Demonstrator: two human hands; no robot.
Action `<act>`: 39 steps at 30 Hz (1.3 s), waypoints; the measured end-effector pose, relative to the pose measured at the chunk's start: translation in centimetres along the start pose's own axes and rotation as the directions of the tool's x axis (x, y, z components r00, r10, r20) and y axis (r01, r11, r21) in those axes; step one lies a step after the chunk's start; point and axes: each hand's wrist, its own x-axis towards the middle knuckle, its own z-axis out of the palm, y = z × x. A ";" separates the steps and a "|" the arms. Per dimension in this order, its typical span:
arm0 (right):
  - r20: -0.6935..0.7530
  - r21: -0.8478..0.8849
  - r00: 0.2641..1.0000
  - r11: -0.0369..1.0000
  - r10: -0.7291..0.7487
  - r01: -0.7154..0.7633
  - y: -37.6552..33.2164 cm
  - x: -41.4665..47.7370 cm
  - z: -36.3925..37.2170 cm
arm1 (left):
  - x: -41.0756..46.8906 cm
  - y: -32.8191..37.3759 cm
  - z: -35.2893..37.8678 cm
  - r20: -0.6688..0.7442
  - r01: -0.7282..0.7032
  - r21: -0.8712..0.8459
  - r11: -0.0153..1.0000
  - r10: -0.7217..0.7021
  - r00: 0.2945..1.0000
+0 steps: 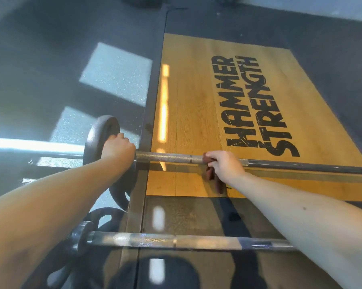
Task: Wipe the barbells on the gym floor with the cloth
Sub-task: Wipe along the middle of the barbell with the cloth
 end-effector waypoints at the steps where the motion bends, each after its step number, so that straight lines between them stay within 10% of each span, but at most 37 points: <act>1: 0.010 0.026 1.000 0.999 0.030 -0.030 -0.6 -0.3 -0.9 | -0.4 0.0 -0.7 -0.001 -0.014 0.014 1.000 0.014 1.000; 7: -0.009 0.233 0.995 0.967 -0.103 0.102 -8.6 -4.3 -5.4 | -5.2 0.6 -6.9 -0.191 -0.190 -0.046 0.981 0.179 0.965; 10: 0.019 0.302 0.985 0.940 -0.172 0.158 -12.7 -7.3 -7.8 | -9.2 0.4 -11.0 -0.192 -0.181 -0.352 0.918 0.118 0.974; 14: -0.004 0.408 0.963 0.879 -0.270 0.248 -16.9 -11.8 -10.6 | -15.0 -0.8 -15.2 -0.211 -0.185 -0.924 0.334 -0.041 0.977; 18: -0.004 0.454 0.945 0.842 -0.326 0.292 -18.9 -16.0 -12.3 | -20.5 -1.4 -17.7 -0.220 -0.207 -0.957 -0.203 0.045 0.974; 26: 0.038 0.259 0.963 0.933 -0.267 0.249 -18.7 -18.8 -13.3 | -25.0 -2.4 -14.9 -0.177 -0.192 -0.980 -0.049 -0.218 0.960; 31: -0.014 0.301 0.978 0.932 -0.209 0.203 -18.0 -17.9 -9.5 | -23.3 -0.3 -11.0 -0.126 -0.125 -0.991 0.056 -0.025 0.992; 39: 0.098 0.311 0.992 0.950 -0.076 0.042 -9.9 -11.7 -4.3 | -17.5 4.2 -5.7 -0.077 -0.032 -0.826 0.563 -0.056 0.995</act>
